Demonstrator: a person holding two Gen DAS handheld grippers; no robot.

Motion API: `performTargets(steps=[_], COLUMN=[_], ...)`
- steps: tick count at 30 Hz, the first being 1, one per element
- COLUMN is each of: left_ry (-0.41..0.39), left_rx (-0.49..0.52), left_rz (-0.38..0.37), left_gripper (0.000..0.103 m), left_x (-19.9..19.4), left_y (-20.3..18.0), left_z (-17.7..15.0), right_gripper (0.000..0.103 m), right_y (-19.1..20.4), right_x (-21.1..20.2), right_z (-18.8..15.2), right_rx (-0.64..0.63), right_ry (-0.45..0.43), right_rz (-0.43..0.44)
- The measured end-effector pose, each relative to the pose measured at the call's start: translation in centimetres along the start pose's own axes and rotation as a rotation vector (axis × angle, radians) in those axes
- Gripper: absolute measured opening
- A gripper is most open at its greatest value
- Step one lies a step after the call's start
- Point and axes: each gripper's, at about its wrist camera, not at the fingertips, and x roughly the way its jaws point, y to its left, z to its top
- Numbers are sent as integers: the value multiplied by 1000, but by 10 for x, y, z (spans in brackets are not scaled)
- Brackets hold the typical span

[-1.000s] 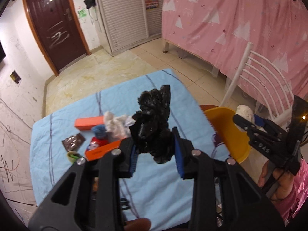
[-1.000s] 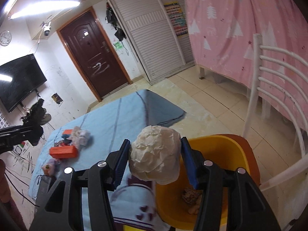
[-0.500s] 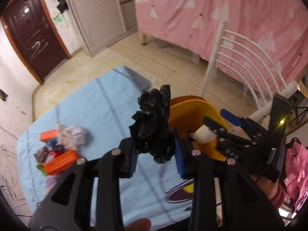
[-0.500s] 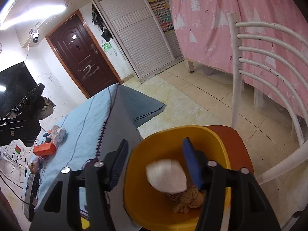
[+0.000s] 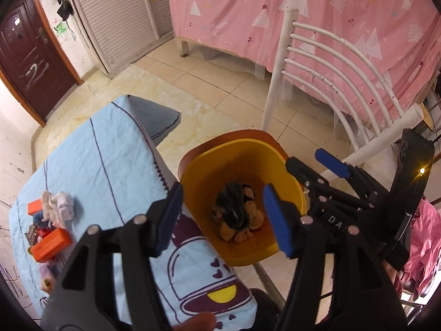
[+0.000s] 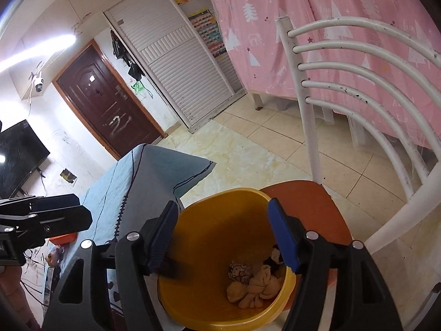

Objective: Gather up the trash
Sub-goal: 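Carry the bag and paper ball to the yellow bin and open both tools, then move both open tools back over the items on the bed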

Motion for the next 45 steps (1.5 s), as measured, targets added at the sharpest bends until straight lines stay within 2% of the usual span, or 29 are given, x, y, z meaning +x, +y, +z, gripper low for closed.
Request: performTargets(steps=[5,15,24,27,33,45], left_ry=[-8,-80,-151,-160,-135,-83], left_rx=[-15,-31,-116,-141,-219,-336], left_rz=[22,46,132,175,255,279], left_gripper=[59,59,59,64,65,65], left_x=[-7,-50,-100,-110,-112,-99], left_y=[7,46,122,152,217,316], left_z=[-1,-12,-35,-47,-72,-107], right_gripper=[62,62,62,62,62,62], right_y=[12,65,118,141,183,270], right_x=[5,6,13,20,37,75], right_z=[-2,-12,-14,-15,-19,-19], right_rx=[-30,-135,-194,-223,-283,-399], right_ry=[12,26,40,46,82,154], right_rz=[16,60,125,145,167,198])
